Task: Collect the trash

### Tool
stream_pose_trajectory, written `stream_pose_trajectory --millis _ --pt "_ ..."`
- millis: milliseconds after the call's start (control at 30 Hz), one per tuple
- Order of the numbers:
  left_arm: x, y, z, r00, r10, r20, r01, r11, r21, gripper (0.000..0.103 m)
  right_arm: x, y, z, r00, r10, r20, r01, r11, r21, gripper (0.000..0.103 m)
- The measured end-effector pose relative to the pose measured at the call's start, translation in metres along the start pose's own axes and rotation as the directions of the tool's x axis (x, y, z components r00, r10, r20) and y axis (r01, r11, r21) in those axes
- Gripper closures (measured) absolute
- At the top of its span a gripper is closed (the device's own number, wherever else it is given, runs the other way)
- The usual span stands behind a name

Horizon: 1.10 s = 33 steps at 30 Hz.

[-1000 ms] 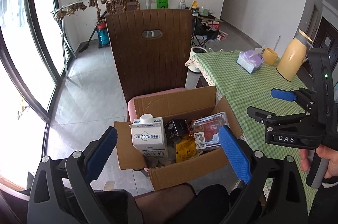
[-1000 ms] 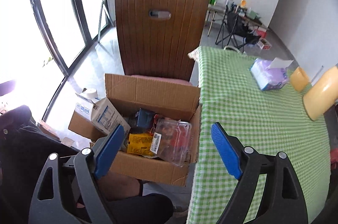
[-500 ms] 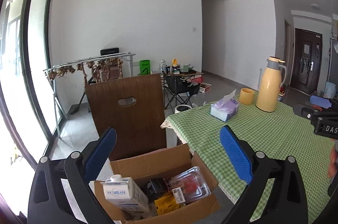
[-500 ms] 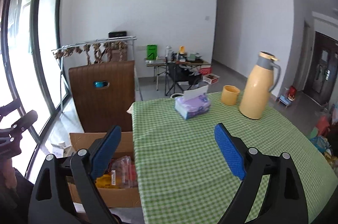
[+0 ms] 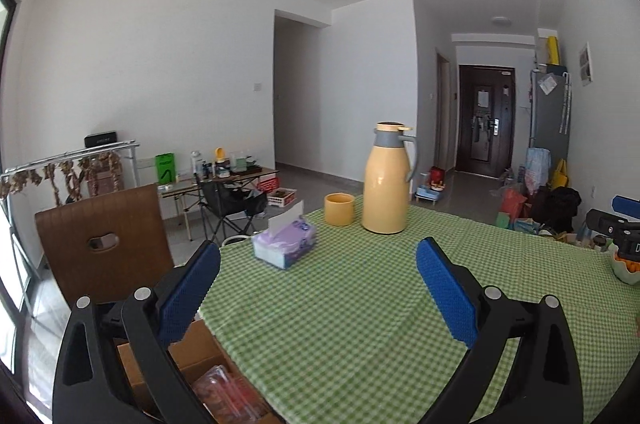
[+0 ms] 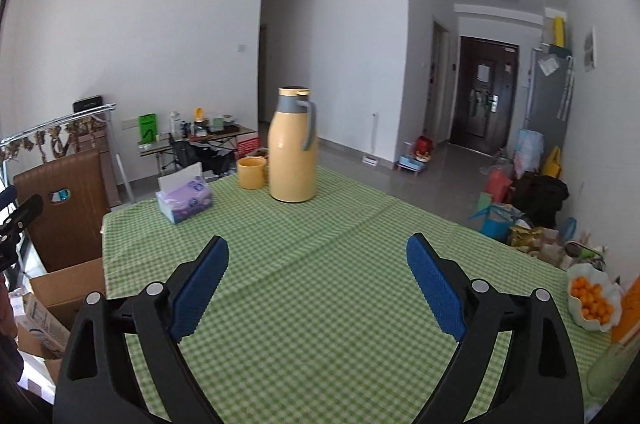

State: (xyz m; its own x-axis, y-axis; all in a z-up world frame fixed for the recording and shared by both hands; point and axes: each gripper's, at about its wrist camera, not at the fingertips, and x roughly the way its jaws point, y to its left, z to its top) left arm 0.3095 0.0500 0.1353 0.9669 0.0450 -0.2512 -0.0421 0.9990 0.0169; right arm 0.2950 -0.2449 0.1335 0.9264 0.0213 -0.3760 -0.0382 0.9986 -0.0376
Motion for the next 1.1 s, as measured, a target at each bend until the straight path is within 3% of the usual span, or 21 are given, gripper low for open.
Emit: stream_pose_trajectory --millis 267,700,900,1100 --pt "0.025 -0.062 -0.012 0.991 -0.131 0.007 0.131 0.991 0.024 0.008 -0.005 -0.032 -0.017 0.993 -0.118 -0.008 0.118 0.993 0.020 0.016" --pt "0.050 -0.085 -0.041 0.985 -0.172 0.017 0.172 0.985 0.024 0.008 0.020 -0.030 -0.057 0.986 -0.151 -0.078 0.152 0.988 0.009 0.016" --pt "0.022 -0.069 -0.060 0.985 -0.173 -0.005 0.173 0.985 0.010 0.008 0.004 -0.019 -0.073 0.988 -0.141 -0.065 0.141 0.990 -0.002 0.016" --pt "-0.022 -0.062 -0.082 0.985 -0.173 0.028 0.171 0.984 0.054 0.008 -0.021 -0.002 -0.093 0.991 -0.125 -0.048 0.125 0.992 0.000 0.016"
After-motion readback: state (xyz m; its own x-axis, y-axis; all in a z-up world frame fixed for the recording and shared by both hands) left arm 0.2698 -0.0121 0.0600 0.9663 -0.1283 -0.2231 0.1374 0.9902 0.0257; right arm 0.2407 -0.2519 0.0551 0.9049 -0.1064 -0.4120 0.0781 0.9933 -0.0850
